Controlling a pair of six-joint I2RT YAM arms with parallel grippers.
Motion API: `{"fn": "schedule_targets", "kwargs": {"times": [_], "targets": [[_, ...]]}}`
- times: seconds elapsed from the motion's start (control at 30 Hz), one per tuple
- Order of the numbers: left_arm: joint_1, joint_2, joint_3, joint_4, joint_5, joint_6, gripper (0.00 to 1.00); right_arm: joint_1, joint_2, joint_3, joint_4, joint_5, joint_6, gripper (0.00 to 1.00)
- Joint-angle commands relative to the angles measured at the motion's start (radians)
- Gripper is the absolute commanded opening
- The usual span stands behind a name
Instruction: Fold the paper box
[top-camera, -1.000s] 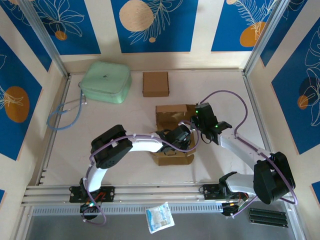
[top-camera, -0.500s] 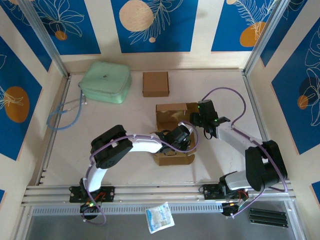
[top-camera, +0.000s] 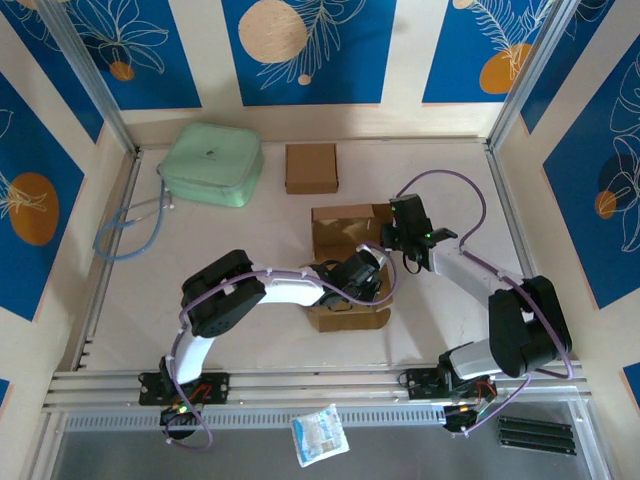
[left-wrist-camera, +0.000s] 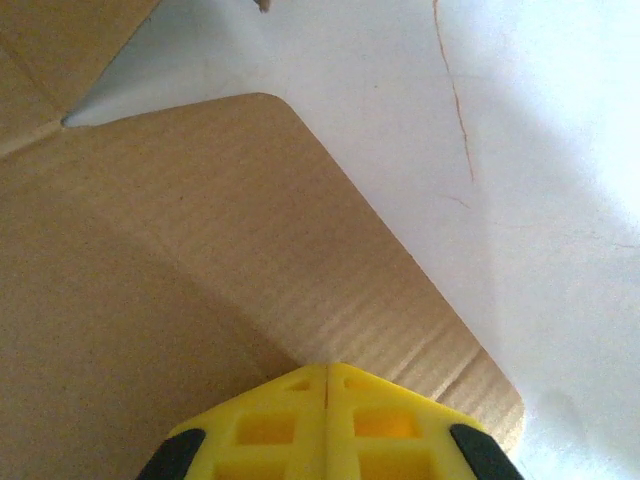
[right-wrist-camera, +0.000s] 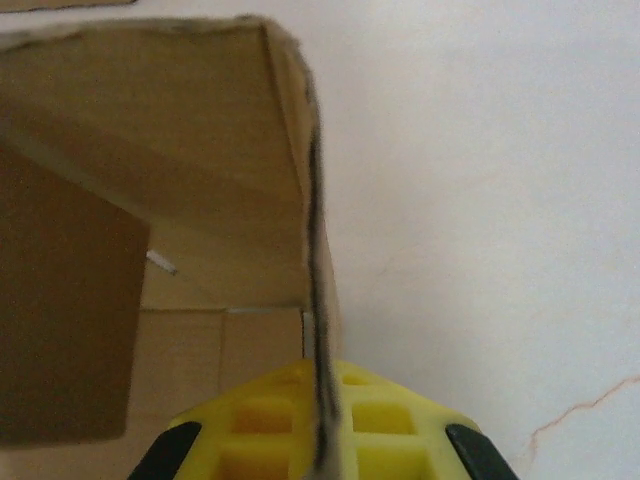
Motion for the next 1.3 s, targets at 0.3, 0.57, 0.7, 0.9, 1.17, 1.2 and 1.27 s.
{"fn": "schedule_targets", "kwargs": {"times": [0.3, 0.57, 0.7, 0.9, 1.17, 1.2, 1.27], "targets": [[0.016, 0.000, -0.024, -0.036, 0.008, 0.004, 0.02, 0.014, -0.088, 0.056, -0.262, -0.141, 0.264, 0.00], [0.018, -0.014, -0.040, -0.014, 0.008, 0.002, 0.02, 0.066, -0.082, -0.056, -0.197, -0.091, 0.304, 0.00], [0.017, -0.031, -0.057, 0.010, 0.005, 0.001, 0.02, 0.111, -0.088, -0.095, -0.171, -0.004, 0.286, 0.00], [0.015, -0.089, -0.125, 0.103, -0.019, 0.008, 0.16, 0.162, -0.107, -0.118, -0.136, 0.076, 0.265, 0.00], [0.008, -0.226, -0.280, 0.352, -0.041, 0.036, 0.31, 0.169, -0.156, -0.118, -0.130, 0.114, 0.255, 0.00], [0.007, -0.243, -0.295, 0.371, -0.049, 0.039, 0.32, 0.169, -0.159, -0.114, -0.133, 0.115, 0.254, 0.00], [0.006, -0.284, -0.324, 0.397, -0.063, 0.041, 0.32, 0.169, -0.162, -0.104, -0.142, 0.120, 0.248, 0.00]]}}
